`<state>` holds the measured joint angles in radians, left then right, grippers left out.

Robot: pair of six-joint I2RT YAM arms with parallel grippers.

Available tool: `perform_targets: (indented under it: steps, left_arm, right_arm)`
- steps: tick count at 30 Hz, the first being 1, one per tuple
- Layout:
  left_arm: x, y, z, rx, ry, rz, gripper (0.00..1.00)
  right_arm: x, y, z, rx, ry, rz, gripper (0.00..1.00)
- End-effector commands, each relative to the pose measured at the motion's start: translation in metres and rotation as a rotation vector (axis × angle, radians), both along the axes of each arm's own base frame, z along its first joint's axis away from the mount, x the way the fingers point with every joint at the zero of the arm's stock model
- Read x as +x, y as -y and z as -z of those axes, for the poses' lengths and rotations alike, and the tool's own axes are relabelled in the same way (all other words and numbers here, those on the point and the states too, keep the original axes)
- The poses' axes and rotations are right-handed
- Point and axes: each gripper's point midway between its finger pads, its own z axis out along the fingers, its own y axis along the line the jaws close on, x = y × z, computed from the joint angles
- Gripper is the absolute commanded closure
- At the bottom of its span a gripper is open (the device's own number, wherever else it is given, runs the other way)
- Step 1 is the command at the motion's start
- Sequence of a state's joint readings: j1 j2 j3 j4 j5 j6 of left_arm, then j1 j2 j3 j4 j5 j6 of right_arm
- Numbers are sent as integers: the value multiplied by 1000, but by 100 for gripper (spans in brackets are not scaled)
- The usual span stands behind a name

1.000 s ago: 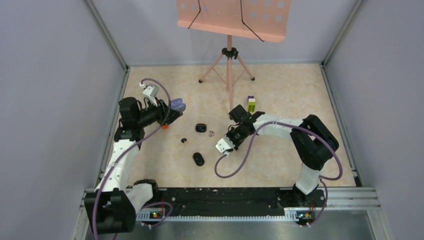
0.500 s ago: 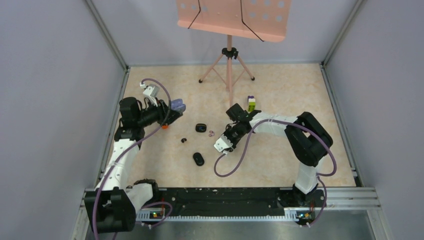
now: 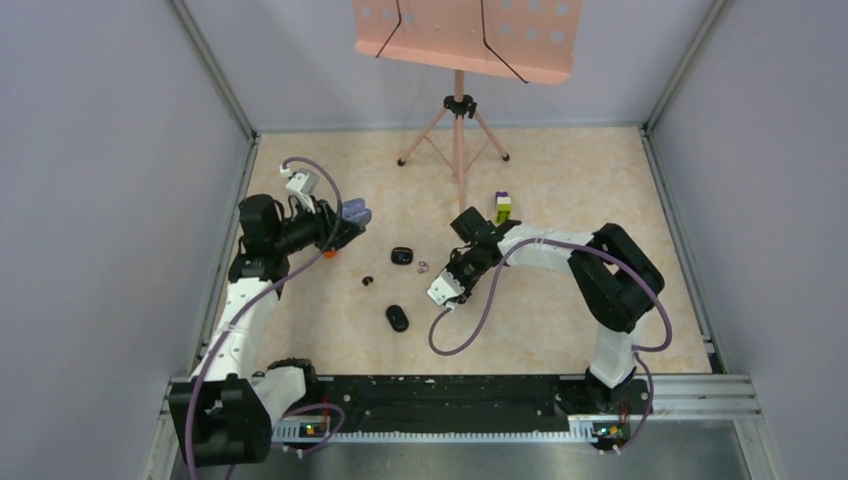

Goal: Insert the wireless bluetooth earbuds into the charging case
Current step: Pick up the left earbud from the center of the board.

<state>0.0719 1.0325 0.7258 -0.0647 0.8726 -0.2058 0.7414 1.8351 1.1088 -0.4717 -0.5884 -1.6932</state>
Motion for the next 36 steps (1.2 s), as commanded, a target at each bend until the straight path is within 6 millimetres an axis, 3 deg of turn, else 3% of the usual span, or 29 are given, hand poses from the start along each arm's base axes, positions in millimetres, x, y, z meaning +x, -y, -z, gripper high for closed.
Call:
perform_targets:
  steps: [1,19,30,36]
  left_arm:
    - [8,-4,-19,16,72,-10,100]
    - [9,-6,-18,16,71,-23,100]
    - [11,-6,-17,12,62,-23,100]
    - [11,-6,-16,12,61,-19,100]
  right_arm:
    - [-13,-23,-16,77,-13,-72,77]
    - [-10,-43,-28,132,-25,-45,85]
    - [-11,-48,-19,116,-41,-46,86]
    - [-6,-49,-26,116,-35,-16,100]
